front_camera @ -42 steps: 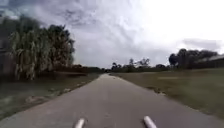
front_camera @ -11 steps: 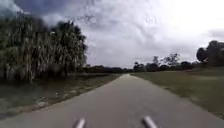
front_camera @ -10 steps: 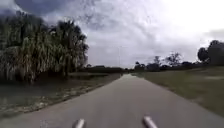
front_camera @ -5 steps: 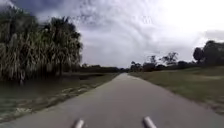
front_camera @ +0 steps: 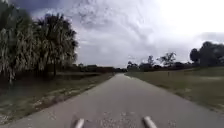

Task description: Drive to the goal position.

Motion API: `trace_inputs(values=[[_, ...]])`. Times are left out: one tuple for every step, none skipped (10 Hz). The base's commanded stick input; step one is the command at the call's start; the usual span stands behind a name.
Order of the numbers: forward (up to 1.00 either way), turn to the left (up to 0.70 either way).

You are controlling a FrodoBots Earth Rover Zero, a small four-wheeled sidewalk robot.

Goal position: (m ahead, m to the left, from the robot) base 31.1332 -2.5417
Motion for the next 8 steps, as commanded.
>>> trace_inputs(values=[[0.69,0.03],[0.69,0.03],[0.69,0.03],[0.69,0.03],[0.69,0.03],[0.69,0.03],[0.69,0.03],[0.69,0.07]])
